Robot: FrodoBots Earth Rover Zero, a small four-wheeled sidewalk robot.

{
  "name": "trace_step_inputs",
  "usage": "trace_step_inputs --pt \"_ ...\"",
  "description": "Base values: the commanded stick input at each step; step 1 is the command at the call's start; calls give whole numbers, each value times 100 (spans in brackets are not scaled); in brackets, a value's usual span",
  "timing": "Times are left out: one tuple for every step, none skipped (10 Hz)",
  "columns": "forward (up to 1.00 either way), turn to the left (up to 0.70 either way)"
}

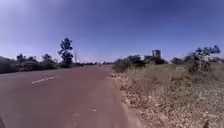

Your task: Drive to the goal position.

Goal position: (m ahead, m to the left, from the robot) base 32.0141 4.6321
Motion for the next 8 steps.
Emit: trace_step_inputs --pt "100 40" --pt "100 40" --pt "100 40" --pt "100 40" --pt "100 38" --pt "100 16" --pt "100 0" --pt "100 0"
